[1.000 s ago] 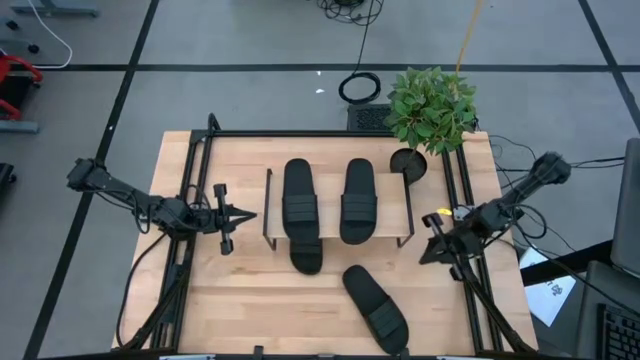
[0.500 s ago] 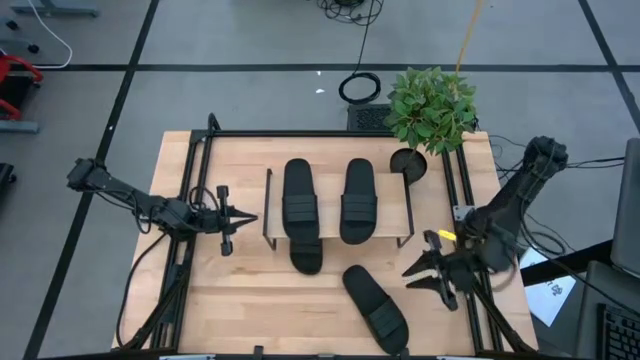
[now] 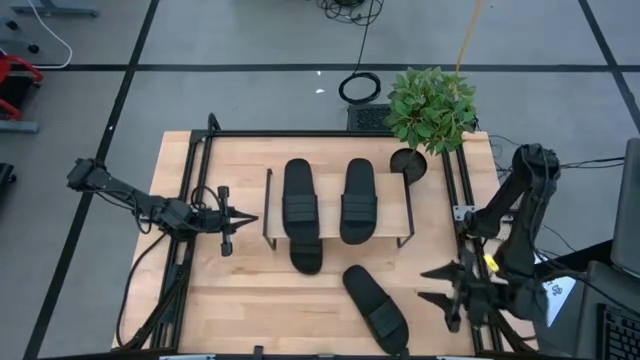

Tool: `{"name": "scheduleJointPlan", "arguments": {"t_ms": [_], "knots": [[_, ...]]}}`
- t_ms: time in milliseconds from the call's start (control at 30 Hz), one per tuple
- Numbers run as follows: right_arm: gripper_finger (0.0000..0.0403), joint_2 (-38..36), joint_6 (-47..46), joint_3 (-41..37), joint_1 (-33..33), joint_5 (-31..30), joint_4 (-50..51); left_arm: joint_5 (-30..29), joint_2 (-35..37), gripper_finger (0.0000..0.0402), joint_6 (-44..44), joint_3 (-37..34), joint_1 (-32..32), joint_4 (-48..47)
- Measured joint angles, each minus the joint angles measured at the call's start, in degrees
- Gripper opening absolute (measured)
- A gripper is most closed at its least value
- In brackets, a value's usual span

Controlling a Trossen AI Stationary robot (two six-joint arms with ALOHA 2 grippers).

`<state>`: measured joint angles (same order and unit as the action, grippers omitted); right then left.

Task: Pick and place slides into the shelf
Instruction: Put the black slipper under the shelf

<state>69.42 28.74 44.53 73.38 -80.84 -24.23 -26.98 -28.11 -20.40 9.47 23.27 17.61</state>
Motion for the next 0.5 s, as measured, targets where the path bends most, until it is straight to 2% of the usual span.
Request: {"name": "scheduleJointPlan", "arguments": {"t_ms": [100,200,500], "knots": [[0.0225,4.7,10.3,0.1,3.5,-8.0,-13.7,0.0,0.0,0.0026,0.2,0.0,0.0,0.0],[0.0228,9.0,17.5,0.1,4.4,-9.0,-20.4,0.0,0.0,0.0028,0.2,0.0,0.0,0.0],[0.0228,17.2,10.7,0.2,2.3,-9.2,-20.3,0.0,0.0,0.0003,0.2,0.0,0.0,0.1]]}}
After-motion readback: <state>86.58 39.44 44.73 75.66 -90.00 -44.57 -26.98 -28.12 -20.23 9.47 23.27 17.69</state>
